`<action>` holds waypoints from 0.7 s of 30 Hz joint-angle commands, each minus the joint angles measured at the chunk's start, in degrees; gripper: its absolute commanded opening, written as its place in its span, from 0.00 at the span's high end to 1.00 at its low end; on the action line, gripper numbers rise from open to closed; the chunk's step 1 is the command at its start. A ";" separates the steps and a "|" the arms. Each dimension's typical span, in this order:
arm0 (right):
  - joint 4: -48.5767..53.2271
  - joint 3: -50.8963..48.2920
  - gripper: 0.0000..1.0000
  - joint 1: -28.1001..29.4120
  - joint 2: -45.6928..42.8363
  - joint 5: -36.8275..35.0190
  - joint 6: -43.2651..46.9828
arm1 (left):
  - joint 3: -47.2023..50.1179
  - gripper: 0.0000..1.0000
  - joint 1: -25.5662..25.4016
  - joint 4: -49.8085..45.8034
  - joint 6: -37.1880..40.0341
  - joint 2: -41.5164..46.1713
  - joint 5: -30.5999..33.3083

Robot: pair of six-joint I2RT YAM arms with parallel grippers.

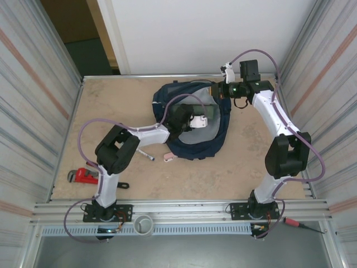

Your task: Pack books, pencil case, and school supplies into a backpack

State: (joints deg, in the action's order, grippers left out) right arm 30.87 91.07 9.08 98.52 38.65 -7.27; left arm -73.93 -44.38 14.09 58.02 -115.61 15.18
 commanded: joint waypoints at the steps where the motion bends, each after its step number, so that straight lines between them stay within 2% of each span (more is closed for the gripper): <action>1: -2.45 -1.40 0.99 0.15 -4.02 2.34 -1.26 | 4.63 0.36 -0.93 0.15 -6.29 6.45 -3.80; 5: -2.79 -2.50 0.99 -0.20 -4.40 1.91 -1.43 | 7.05 0.31 -1.23 -4.51 -11.03 10.92 -9.22; 14: -4.71 -6.14 0.97 -0.21 -6.46 -0.05 -2.64 | 14.12 0.24 -1.36 -8.78 -19.95 23.10 -21.36; 17: -5.41 -9.70 0.95 0.82 -8.25 -1.99 -3.52 | 18.33 0.22 -0.67 -9.07 -25.54 30.63 -26.82; 21: -6.97 -21.72 0.90 4.65 -13.12 -7.72 -3.53 | 24.66 0.19 3.47 -8.13 -37.97 42.38 -35.12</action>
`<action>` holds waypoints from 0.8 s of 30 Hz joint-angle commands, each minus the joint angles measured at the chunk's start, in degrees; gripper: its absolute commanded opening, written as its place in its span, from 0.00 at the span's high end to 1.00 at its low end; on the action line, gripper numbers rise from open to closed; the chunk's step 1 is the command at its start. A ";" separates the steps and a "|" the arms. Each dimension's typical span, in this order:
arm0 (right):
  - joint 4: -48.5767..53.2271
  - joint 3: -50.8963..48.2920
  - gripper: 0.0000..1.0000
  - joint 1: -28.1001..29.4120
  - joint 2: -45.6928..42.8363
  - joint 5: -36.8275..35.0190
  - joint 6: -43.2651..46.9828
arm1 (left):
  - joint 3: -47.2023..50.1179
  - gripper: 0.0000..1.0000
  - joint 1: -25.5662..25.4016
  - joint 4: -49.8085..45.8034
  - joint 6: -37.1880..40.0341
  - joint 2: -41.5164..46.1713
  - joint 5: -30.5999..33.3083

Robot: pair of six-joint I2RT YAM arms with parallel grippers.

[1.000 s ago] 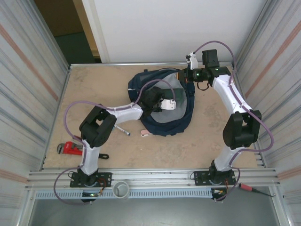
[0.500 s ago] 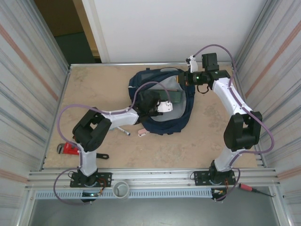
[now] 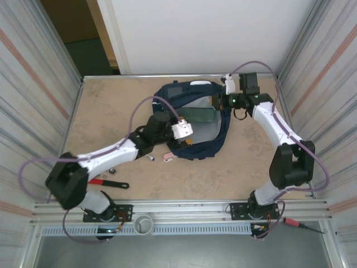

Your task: Pack books, pencil case, and school supplies into a backpack

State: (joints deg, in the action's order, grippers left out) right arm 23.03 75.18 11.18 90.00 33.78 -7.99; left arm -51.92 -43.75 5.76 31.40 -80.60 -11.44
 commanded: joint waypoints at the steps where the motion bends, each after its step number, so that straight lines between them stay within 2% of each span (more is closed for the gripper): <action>1: 0.19 -9.37 0.87 3.40 -5.77 -4.27 -3.11 | 4.40 0.19 4.48 1.43 -15.59 10.10 -9.72; 3: -1.22 -14.60 0.77 4.28 -6.76 -6.49 -4.14 | 7.29 0.17 7.97 4.52 -23.31 14.10 -10.92; 5: -1.93 -17.03 0.71 4.25 -6.43 -7.34 -4.40 | 8.29 0.15 11.03 5.24 -29.36 15.76 -9.15; 10: -0.37 -16.16 0.48 4.24 -7.79 -8.94 -3.46 | 0.42 0.15 15.83 -6.80 -37.86 10.59 1.11; 12: 0.76 -16.67 0.41 4.37 -10.06 -10.20 -2.88 | -2.30 0.15 17.62 -10.09 -41.60 7.38 2.87; 15: 3.27 -19.06 0.31 4.07 -14.46 -11.61 -2.36 | -5.80 0.15 21.72 -11.98 -49.23 0.69 -0.49; 18: 2.73 -22.78 0.19 2.44 -18.96 -11.33 -3.44 | -11.29 0.17 25.11 -14.78 -53.00 -8.37 -5.29; 21: -1.00 -25.08 0.12 -2.99 -20.41 -10.05 -6.21 | -15.55 0.20 25.34 -14.27 -54.92 -15.82 -9.23; 24: -9.18 -25.40 0.11 -8.32 -15.56 -6.29 -11.28 | -18.23 0.21 24.69 -14.02 -55.97 -21.56 -12.02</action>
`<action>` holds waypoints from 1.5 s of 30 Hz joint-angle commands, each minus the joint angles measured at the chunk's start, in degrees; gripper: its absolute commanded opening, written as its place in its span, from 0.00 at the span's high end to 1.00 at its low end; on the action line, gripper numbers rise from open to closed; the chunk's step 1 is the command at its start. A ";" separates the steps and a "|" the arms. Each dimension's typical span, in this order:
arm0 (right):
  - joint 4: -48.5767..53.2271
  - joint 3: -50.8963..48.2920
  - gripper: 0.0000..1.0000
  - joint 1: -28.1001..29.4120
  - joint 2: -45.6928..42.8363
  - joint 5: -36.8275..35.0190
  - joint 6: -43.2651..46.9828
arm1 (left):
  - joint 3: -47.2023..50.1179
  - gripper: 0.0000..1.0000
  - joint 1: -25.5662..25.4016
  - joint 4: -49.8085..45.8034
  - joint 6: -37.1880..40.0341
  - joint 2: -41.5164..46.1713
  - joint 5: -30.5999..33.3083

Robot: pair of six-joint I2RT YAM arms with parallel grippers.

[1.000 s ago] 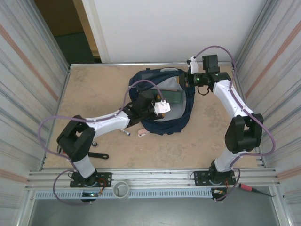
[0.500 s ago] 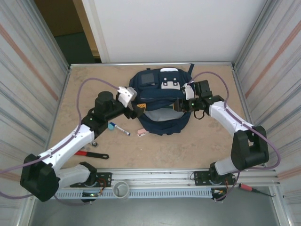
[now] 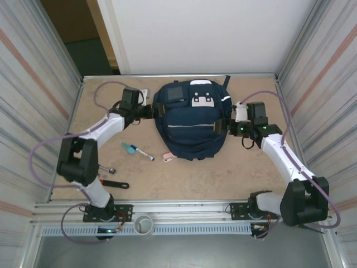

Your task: Pack books, pencil case, and school supplies into a backpack

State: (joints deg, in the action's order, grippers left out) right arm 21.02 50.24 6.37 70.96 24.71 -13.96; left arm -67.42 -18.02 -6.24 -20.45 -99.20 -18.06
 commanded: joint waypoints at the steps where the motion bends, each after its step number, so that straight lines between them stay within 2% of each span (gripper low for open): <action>1: -9.26 0.24 0.11 -4.76 6.16 3.64 -6.72 | -3.04 0.21 -1.22 -1.66 -4.67 -4.22 -5.90; 5: -16.18 5.79 0.15 -7.51 18.96 8.26 -11.18 | -2.36 0.22 -2.80 0.48 -6.39 -7.44 -9.82; 9: -18.32 13.01 0.23 -6.50 29.02 13.21 -13.67 | -0.93 0.22 -5.75 1.84 -7.40 -8.27 -11.45; 11: -18.49 16.26 0.25 -5.66 32.09 13.51 -13.86 | -0.05 0.22 -7.36 3.30 -8.33 -8.17 -12.83; 16: -13.57 27.72 0.30 -3.90 40.20 11.78 -11.64 | -0.65 0.23 -13.41 5.93 -10.49 -8.89 -14.78; 21: -8.82 39.26 0.32 -1.27 47.55 8.92 -9.41 | -7.08 0.22 -20.43 5.08 -10.50 -11.87 -14.87; 27: 1.93 55.01 0.31 0.61 55.02 6.38 -3.62 | -14.46 0.20 -23.51 -0.67 -2.85 -12.60 -18.30; 30: 4.18 56.22 0.30 -1.26 52.55 2.58 -1.30 | -10.49 0.18 -22.34 -3.18 4.09 -7.14 -17.19; 33: 4.29 52.55 0.29 -2.82 46.93 -1.12 0.68 | -3.78 0.17 -19.33 -3.64 9.34 0.60 -14.77; 36: 3.24 45.13 0.29 -2.70 39.56 -2.92 1.43 | 3.53 0.16 -14.84 -1.24 12.36 8.42 -11.82; 37: 1.74 40.95 0.28 -2.23 36.51 -2.52 0.87 | 5.63 0.16 -13.45 -0.74 14.79 10.53 -8.93; 41: -2.80 24.31 0.25 0.04 24.46 -3.19 -2.82 | 9.40 0.16 -11.95 1.52 30.44 15.29 5.95; 45: -0.98 13.32 0.23 0.56 16.02 -4.58 -4.60 | 11.35 0.21 -11.86 9.09 52.88 13.76 9.55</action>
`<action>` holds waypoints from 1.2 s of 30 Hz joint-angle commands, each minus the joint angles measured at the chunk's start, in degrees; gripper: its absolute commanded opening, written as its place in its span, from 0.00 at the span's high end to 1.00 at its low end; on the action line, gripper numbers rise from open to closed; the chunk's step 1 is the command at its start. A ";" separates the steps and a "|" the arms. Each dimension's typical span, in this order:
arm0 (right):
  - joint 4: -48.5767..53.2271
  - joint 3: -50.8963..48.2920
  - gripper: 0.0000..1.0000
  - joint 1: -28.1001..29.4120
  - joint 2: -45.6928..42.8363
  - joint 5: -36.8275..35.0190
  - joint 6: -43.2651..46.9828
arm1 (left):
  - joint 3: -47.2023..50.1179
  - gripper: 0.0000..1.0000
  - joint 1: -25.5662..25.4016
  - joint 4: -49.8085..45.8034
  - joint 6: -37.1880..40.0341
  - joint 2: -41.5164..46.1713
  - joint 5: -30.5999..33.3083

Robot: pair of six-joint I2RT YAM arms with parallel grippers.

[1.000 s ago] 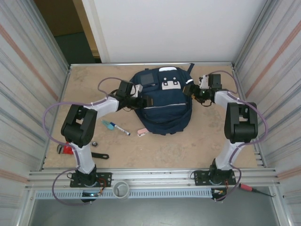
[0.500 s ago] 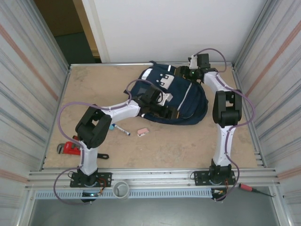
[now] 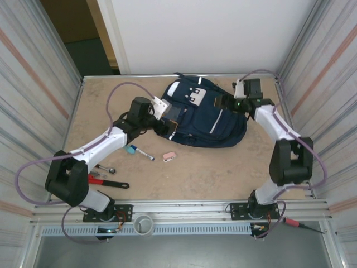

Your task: Pack books, pencil case, and school supplies into a backpack

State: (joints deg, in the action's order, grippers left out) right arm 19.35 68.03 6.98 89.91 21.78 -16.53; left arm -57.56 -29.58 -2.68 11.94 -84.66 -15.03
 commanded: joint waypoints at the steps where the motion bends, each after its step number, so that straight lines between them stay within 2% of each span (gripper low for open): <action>1: 1.23 -6.26 0.23 -0.42 -4.14 -0.88 -2.39 | 1.32 0.22 -0.37 6.12 26.55 -2.08 5.38; 4: 2.17 -9.49 0.23 -2.21 -5.12 0.01 -2.54 | -0.73 0.21 -0.74 4.25 41.12 -6.41 3.03; 6: 2.20 -10.43 0.24 -3.96 -4.63 0.72 -2.88 | -3.21 0.20 -0.91 1.25 47.39 -9.44 3.24; 11: 0.42 -10.11 0.26 -5.14 -1.71 1.73 -3.24 | -8.07 0.19 -1.72 -3.41 55.09 -15.09 3.91; 19: -0.37 -4.46 0.30 -5.00 5.07 1.24 -3.50 | -14.30 0.30 -3.99 -7.84 58.51 -22.74 6.11; 22: -1.10 -1.56 0.34 -4.41 7.82 1.85 -3.68 | -14.35 0.37 -3.99 -7.89 58.48 -24.02 6.99; 27: 0.16 7.50 0.42 -2.62 16.19 3.43 -3.57 | -12.28 0.54 -3.99 -7.38 55.53 -24.29 8.20; 31: 0.38 14.24 0.48 -1.80 22.12 4.77 -4.57 | -9.36 0.56 -3.99 -6.37 53.32 -23.27 7.94; 36: 2.57 23.69 0.55 0.14 29.35 6.22 -4.87 | -7.94 0.46 -3.91 -7.03 51.28 -22.39 8.36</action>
State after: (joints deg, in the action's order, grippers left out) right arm 20.69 87.11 5.04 115.98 24.67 -20.62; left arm -67.79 -33.61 -5.72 65.14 -108.07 -7.29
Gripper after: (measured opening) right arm 0.457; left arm 0.528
